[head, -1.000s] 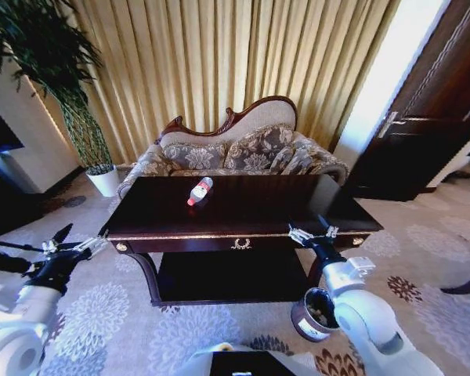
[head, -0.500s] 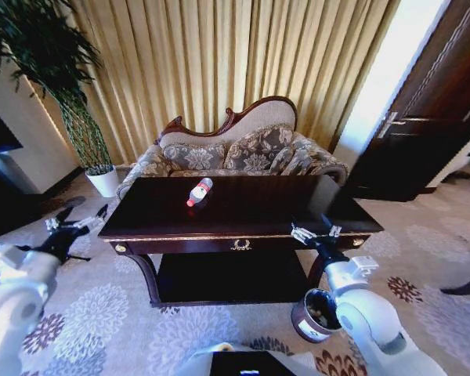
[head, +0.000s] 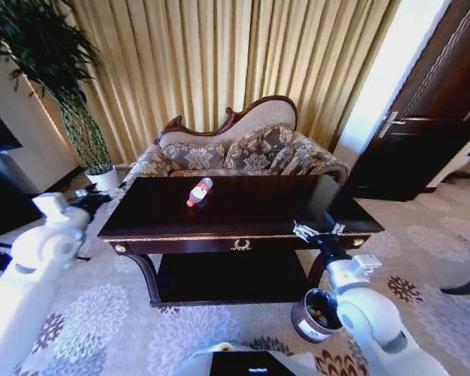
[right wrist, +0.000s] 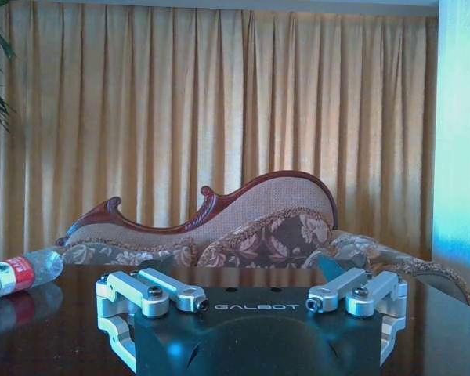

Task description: Move to the front of the table and place the trash on the table into the trash bin.

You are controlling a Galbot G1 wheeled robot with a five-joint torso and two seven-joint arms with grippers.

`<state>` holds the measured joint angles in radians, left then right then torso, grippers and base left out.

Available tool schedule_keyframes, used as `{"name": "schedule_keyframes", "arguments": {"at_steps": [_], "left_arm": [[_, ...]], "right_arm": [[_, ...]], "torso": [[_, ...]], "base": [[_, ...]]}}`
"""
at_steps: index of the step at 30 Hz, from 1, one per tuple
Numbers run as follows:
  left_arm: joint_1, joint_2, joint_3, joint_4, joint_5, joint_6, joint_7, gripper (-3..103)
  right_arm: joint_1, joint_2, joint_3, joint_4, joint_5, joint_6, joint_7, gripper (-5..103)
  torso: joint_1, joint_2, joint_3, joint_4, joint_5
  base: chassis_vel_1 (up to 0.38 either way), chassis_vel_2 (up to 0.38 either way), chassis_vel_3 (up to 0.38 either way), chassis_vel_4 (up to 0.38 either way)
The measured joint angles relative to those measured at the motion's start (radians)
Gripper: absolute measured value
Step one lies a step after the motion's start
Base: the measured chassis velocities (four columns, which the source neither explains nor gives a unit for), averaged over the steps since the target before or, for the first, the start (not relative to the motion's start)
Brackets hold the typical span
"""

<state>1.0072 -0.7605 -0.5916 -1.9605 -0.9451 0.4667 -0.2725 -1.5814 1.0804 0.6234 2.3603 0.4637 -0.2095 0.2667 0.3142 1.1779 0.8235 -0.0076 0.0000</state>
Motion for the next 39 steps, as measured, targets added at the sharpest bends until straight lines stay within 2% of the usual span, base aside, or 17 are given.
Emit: {"name": "schedule_keyframes", "arguments": {"at_steps": [2, 3, 6, 8, 10, 12, 13, 17, 18, 21, 23, 26, 34, 39], "left_arm": [[-0.076, -0.013, 0.086, 0.021, 0.002, 0.008, -0.032, 100], [-0.076, -0.013, 0.086, 0.021, 0.002, 0.008, -0.032, 100], [-0.19, -0.037, 0.233, 0.057, 0.003, 0.034, -0.082, 100], [-0.211, -0.041, 0.262, 0.064, 0.003, 0.038, -0.093, 100], [-0.299, -0.066, 0.389, 0.101, 0.002, 0.047, -0.133, 100], [-0.354, -0.083, 0.452, 0.129, 0.002, 0.049, -0.149, 100], [-0.354, -0.083, 0.452, 0.129, 0.002, 0.049, -0.149, 100], [-0.468, -0.146, 0.562, 0.201, 0.003, 0.053, -0.159, 100], [-0.468, -0.146, 0.562, 0.201, 0.003, 0.053, -0.159, 100], [-0.516, -0.205, 0.625, 0.239, -0.006, 0.083, -0.203, 100], [-0.519, -0.212, 0.633, 0.244, -0.009, 0.088, -0.21, 100], [-0.522, -0.237, 0.646, 0.268, -0.031, 0.125, -0.223, 100], [-0.519, -0.257, 0.644, 0.317, -0.051, 0.195, -0.234, 100], [-0.51, -0.264, 0.639, 0.334, -0.052, 0.199, -0.225, 100]], "right_arm": [[0.007, 0.001, 0.001, -0.01, 0.0, 0.0, 0.0, 100], [0.007, 0.001, 0.001, -0.01, 0.0, 0.0, 0.0, 100], [0.023, 0.0, 0.003, -0.033, 0.002, 0.0, 0.0, 100], [0.025, -0.001, 0.003, -0.036, 0.003, 0.0, 0.0, 100], [0.038, -0.002, 0.003, -0.051, 0.006, 0.001, 0.0, 100], [0.045, -0.001, 0.003, -0.063, 0.007, 0.002, 0.0, 100], [0.045, -0.001, 0.003, -0.063, 0.007, 0.002, 0.0, 100], [0.059, 0.002, 0.003, -0.092, 0.007, 0.004, 0.0, 100], [0.059, 0.002, 0.003, -0.092, 0.007, 0.004, 0.0, 100], [0.072, 0.0, 0.003, -0.118, 0.009, 0.006, 0.0, 100], [0.074, -0.001, 0.003, -0.122, 0.009, 0.007, 0.0, 100], [0.078, 0.001, 0.007, -0.138, 0.01, 0.023, 0.0, 100], [0.075, 0.01, 0.008, -0.156, 0.012, 0.028, -0.001, 100], [0.08, 0.01, 0.007, -0.157, 0.012, 0.028, -0.001, 100]], "torso": [[0.0, 0.0, 0.0, -0.0001, 0.0003], [0.0, 0.0, 0.0, -0.0001, 0.0003], [0.0, 0.0, 0.0, 0.0003, 0.0002], [0.0, 0.0, 0.0, 0.0003, 0.0002], [0.0, 0.0, 0.0, 0.0, 0.0], [0.0, 0.0, 0.0, -0.0001, 0.0002], [0.0, 0.0, 0.0, -0.0001, 0.0002], [0.0, 0.0, 0.0, 0.0001, 0.0003], [0.0, 0.0, 0.0, 0.0001, 0.0003], [0.0, 0.0, 0.0, -0.0001, 0.0003], [0.0, 0.0, 0.0, -0.0001, 0.0003], [0.0, 0.0, 0.0, 0.0002, 0.0003], [0.0, 0.0, 0.0, 0.0001, 0.0001], [0.0, 0.0, 0.0, 0.0002, 0.0001]], "base": [[0.0, 0.0, 0.0, 0.0], [0.0, 0.0, 0.0, 0.0], [0.0, 0.0, 0.0, 0.0], [0.0, 0.0, 0.0, 0.0], [0.0, 0.0, 0.0, 0.0], [0.0, 0.0, 0.0, 0.0], [0.0, 0.0, 0.0, 0.0], [0.0, 0.0, 0.0, 0.0], [0.0, 0.0, 0.0, 0.0], [0.0, 0.0, 0.0, 0.0], [0.0, 0.0, 0.0, 0.0], [0.0, 0.0, 0.0, 0.0], [0.0, 0.0, 0.0, 0.0], [0.0, 0.0, 0.0, 0.0]]}}
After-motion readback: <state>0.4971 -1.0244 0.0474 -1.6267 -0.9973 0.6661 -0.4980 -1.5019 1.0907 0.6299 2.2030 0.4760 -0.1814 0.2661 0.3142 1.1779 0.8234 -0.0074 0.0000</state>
